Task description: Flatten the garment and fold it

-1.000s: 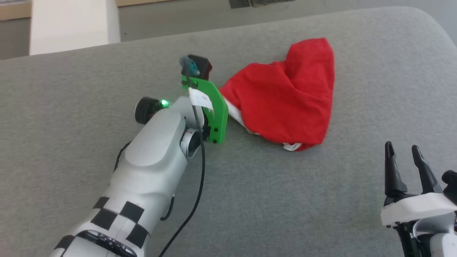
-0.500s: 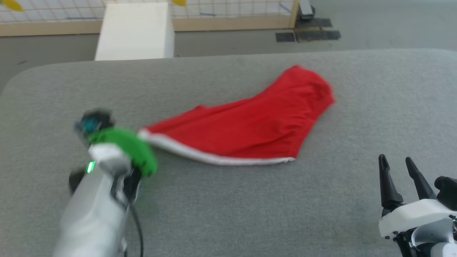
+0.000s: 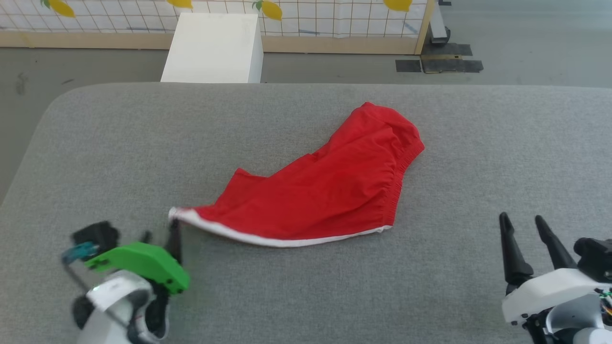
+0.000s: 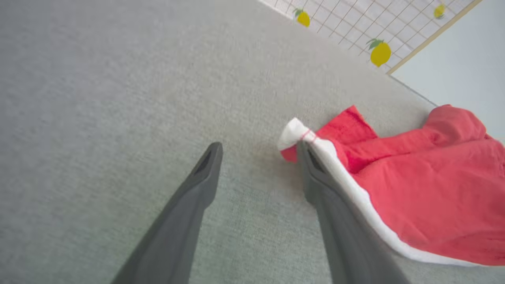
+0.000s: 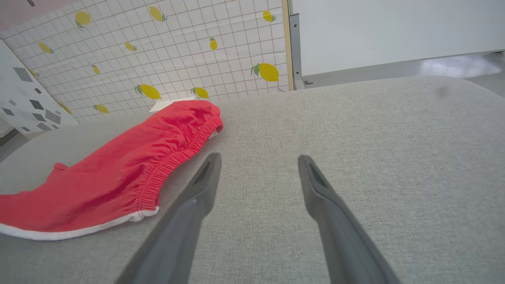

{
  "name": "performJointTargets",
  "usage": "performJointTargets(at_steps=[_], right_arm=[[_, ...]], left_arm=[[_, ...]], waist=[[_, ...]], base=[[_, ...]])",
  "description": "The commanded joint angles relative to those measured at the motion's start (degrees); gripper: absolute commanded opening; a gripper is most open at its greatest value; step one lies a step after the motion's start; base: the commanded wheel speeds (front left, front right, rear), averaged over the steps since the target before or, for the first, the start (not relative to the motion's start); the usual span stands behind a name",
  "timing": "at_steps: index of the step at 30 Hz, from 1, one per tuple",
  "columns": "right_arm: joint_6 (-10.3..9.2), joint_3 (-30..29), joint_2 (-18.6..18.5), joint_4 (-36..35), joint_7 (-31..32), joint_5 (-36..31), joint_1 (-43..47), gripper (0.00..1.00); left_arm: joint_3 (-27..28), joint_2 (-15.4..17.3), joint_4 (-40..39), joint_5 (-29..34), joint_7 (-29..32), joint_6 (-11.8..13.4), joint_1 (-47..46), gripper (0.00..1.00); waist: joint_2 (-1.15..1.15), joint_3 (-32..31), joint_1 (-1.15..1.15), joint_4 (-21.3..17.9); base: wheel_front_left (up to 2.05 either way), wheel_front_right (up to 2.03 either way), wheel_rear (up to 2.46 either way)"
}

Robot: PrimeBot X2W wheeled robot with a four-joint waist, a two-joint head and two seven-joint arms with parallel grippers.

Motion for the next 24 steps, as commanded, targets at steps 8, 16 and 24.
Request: performJointTargets(at_steps=[8, 16, 24], right_arm=[[-0.09, 4.13, 0.03, -1.11, 8.67, -2.46, -0.45, 1.00], [-0.09, 13.44, -0.86, 2.34, 27.56, -7.39, -8.78, 1.00], [-0.09, 18.76, -1.51, 11.32, 36.56, -10.06, -19.32, 1.00]], left_arm=[[0.46, 2.69, -8.94, 10.10, -17.63, -0.62, 8.30, 1.00], [1.88, -0.79, -12.74, 15.18, -18.72, -1.18, 9.72, 1.00], [2.75, -4.39, -13.10, 18.45, -18.74, -4.17, 7.68, 1.00]], waist=[[0.00, 0.00, 0.00, 0.86], [0.00, 2.64, 0.00, 3.03], [0.00, 6.23, 0.00, 6.19]], base=[[0.00, 0.00, 0.00], [0.00, 0.00, 0.00], [0.00, 0.00, 0.00]])
